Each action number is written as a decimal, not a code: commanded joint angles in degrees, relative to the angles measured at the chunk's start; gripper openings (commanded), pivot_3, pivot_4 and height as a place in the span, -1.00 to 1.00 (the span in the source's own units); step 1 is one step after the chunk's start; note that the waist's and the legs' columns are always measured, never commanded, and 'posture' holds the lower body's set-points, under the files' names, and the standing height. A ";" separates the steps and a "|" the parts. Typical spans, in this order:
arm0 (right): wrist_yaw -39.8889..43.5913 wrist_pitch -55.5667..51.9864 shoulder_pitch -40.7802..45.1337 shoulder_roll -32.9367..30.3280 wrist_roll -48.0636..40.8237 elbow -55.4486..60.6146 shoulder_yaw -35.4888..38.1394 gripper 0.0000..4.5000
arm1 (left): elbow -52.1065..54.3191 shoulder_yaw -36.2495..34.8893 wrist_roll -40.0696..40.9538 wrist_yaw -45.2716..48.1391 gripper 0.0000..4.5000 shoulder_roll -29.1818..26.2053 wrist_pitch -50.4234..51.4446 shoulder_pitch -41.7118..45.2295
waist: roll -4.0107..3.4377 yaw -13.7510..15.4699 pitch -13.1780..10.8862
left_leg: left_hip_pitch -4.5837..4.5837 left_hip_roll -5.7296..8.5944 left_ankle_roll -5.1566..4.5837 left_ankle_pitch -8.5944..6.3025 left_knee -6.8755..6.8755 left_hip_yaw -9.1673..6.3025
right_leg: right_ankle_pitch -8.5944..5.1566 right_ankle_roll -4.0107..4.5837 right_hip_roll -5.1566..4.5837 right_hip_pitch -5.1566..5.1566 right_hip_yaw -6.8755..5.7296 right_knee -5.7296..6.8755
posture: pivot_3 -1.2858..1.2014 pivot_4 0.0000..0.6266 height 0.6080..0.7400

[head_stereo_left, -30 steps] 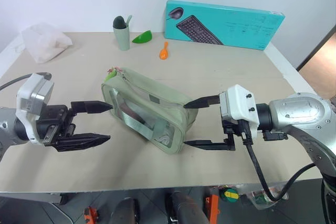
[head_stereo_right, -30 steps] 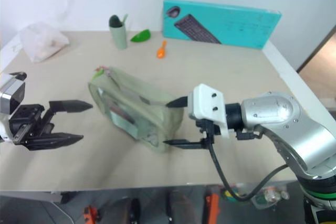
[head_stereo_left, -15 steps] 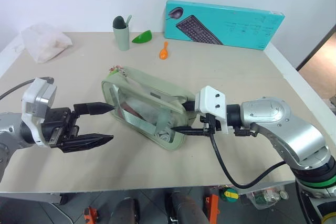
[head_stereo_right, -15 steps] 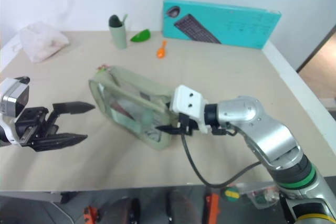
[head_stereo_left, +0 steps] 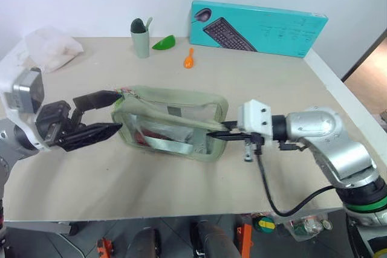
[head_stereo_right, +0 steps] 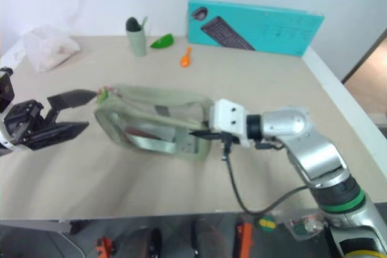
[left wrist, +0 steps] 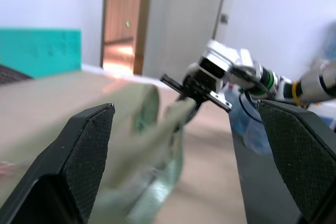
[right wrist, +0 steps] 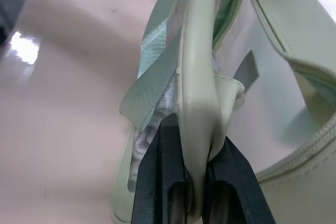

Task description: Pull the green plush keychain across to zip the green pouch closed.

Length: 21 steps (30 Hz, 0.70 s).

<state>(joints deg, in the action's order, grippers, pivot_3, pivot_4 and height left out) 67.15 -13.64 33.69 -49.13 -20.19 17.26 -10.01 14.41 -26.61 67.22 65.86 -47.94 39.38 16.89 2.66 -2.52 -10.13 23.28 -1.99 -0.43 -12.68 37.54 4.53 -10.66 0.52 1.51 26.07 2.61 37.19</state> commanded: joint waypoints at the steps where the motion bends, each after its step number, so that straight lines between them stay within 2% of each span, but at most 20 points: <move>1: 4.50 9.09 4.99 -0.07 2.00 -7.08 2.40 -0.99 | -0.86 -2.71 3.63 -1.61 1.00 0.34 0.91 2.31 | 0.00 -0.12 0.00 | 0.00 -0.01 0.00 0.00 0.00 0.03 | 0.01 -0.02 0.00 0.02 0.03 0.00 | 0.03 -0.52 1.00; 7: 10.75 15.06 7.54 1.92 2.29 -11.63 0.23 -0.99 | -0.29 -3.47 4.76 -2.91 1.00 0.39 1.23 2.00 | 0.00 -0.03 0.00 | 0.00 -0.05 0.01 -0.01 -0.04 -0.12 | 0.04 -0.04 0.01 0.01 0.05 0.07 | 0.03 -0.52 1.00; 10: 10.50 16.05 7.80 3.50 5.23 -13.87 -1.42 -0.99 | 0.41 -3.83 5.09 -3.46 1.00 0.38 1.23 1.39 | 0.00 -0.24 0.00 | -0.04 -0.15 0.03 -0.02 -0.09 -0.11 | 0.10 -0.12 0.08 0.02 0.05 0.09 | 0.03 -0.52 1.00; 12: 8.81 13.91 8.78 5.39 5.83 -14.81 -1.82 -0.66 | 1.18 -4.21 5.55 -3.97 1.00 0.28 1.35 0.90 | 0.00 -0.35 0.00 | -0.10 -0.22 0.03 -0.02 -0.10 -0.09 | 0.12 -0.14 0.15 0.02 0.04 0.13 | 0.03 -0.52 1.00; 15: 7.17 9.79 9.28 6.51 5.07 -14.62 -0.44 -0.26 | 1.61 -4.27 5.88 -4.44 1.00 0.22 1.30 0.61 | 0.00 -0.21 0.00 | -0.17 -0.41 0.06 -0.01 -0.08 -0.07 | 0.15 -0.08 0.27 0.06 -0.05 0.23 | 0.03 -0.52 1.00; 18: 6.49 8.36 9.08 6.44 4.81 -14.20 0.80 0.26 | 1.88 -4.05 6.23 -4.68 1.00 0.31 1.35 0.63 | 0.00 -0.02 0.00 | -0.17 -0.42 0.16 0.05 -0.07 -0.11 | -0.03 0.22 0.29 0.11 -0.11 0.42 | 0.03 -0.52 1.00; 19: 6.66 6.53 8.99 6.14 3.28 -13.66 1.76 0.34 | 2.01 -3.79 6.34 -4.68 1.00 0.42 1.38 0.73 | 0.00 -0.01 0.00 | -0.17 -0.42 0.17 0.06 -0.07 -0.12 | -0.04 0.23 0.29 0.10 -0.11 0.43 | 0.03 -0.52 1.00; 21: 7.10 3.42 8.73 5.50 -0.49 -12.23 4.41 0.34 | 2.17 -3.06 6.64 -4.70 1.00 0.69 1.49 1.11 | -0.01 -0.01 0.00 | -0.17 -0.41 0.18 0.07 -0.05 -0.11 | -0.04 0.23 0.28 0.10 -0.08 0.44 | 0.03 -0.52 1.00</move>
<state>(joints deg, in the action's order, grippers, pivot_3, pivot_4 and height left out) 74.18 -7.68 41.34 -42.42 -16.54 1.90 -10.21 15.05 -29.07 72.63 61.25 -47.43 40.54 17.41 2.65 -2.53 -10.13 23.11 -2.40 -0.24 -12.62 37.49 4.44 -10.70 0.75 1.78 26.18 2.55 37.62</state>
